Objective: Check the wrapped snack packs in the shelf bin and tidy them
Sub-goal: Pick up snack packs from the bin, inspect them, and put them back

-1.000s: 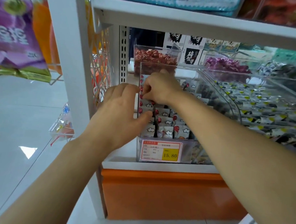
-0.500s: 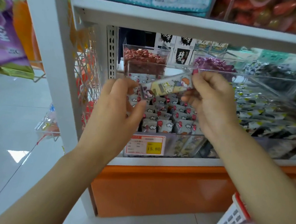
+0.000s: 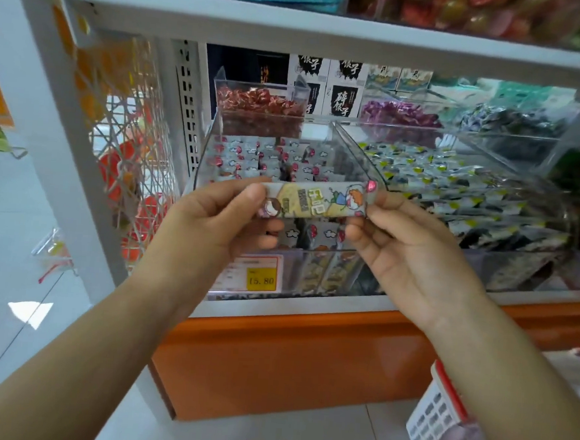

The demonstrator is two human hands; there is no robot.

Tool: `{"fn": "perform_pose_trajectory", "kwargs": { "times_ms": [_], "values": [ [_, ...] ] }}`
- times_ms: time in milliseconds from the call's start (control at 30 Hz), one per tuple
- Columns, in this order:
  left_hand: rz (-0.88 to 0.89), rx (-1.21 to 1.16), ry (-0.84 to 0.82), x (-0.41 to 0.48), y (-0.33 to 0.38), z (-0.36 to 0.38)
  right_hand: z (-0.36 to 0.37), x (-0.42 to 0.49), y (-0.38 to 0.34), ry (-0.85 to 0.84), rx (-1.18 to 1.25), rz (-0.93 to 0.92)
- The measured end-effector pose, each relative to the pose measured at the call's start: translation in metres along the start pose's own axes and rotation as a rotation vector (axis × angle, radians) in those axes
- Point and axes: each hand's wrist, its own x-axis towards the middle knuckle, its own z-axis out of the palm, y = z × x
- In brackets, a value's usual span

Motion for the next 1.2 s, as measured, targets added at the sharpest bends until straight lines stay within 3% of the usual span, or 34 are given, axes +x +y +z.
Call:
{"fn": "perform_pose_trajectory", "kwargs": {
  "times_ms": [167,467,700,800,1200],
  "values": [
    [-0.039,-0.110,-0.013,0.001,-0.001,0.002,-0.006,0.002,-0.004,0.017,0.013,0.006],
    [0.062,0.149,0.077,-0.001,0.001,0.001,-0.007,0.002,0.003,0.007,-0.187,-0.026],
    [0.069,0.389,-0.055,-0.004,0.008,-0.008,-0.010,0.005,0.002,0.053,-0.304,-0.075],
    [0.018,0.371,-0.117,-0.006,0.010,-0.007,-0.009,0.004,0.004,0.014,-0.394,-0.112],
    [0.120,0.581,-0.126,-0.009,0.009,-0.007,-0.006,0.000,0.004,-0.040,-0.590,-0.231]
  ]
}}
